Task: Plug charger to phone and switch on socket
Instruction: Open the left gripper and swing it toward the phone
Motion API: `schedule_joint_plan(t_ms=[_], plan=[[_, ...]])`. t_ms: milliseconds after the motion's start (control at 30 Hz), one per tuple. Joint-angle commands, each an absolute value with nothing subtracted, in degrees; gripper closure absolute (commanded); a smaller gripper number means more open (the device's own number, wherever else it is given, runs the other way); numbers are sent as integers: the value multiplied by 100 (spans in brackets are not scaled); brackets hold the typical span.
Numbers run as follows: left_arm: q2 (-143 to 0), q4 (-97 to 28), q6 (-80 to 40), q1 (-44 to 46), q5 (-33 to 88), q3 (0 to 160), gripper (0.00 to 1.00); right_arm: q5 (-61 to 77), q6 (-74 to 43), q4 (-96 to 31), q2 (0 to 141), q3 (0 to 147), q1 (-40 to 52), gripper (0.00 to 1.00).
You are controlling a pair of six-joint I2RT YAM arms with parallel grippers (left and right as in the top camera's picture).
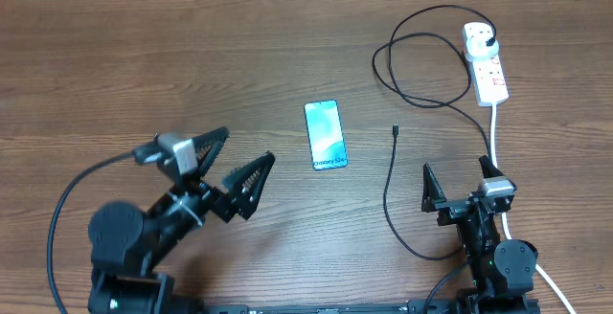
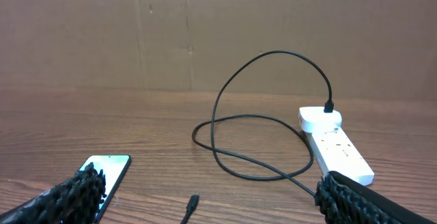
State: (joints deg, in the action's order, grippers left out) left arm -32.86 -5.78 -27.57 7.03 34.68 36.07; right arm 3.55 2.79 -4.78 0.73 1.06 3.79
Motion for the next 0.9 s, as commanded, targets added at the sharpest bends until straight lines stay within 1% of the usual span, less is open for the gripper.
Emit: schedule_joint_plan(t_ms=[0,67,167,233,400,500,600,667,767,867], plan=[[-3636,-622,-2526,768,3859,3990,0,305,287,-467,16,47,412,0],[-3769,-620,-2515,893,3854,4082,0,305,287,-467,16,47,412,0],[-3892,-622,-2193,1151,3824,4174,0,305,287,-467,16,47,412,0],[-3933,-661,-2056,1409,3546,4219,0,305,287,-467,16,47,412,0],[-4010,-1035,-1494,2226,2355,4372,0,303,287,-467,16,47,412,0],[-4143,-1358,-1079,2934,1330,4547,0,305,287,-467,16,47,412,0],[-4386,-1734,-934,3664,99,4818,0,305,287,-467,16,47,412,0],[-4613,-1933,-744,4108,-495,5041,0,305,287,-467,16,47,412,0],[-5065,-2307,-574,4661,-1144,5494,0,305,287,-467,16,47,412,0],[-5684,-2851,-576,5035,-1514,6114,0,305,287,-467,16,47,412,0]])
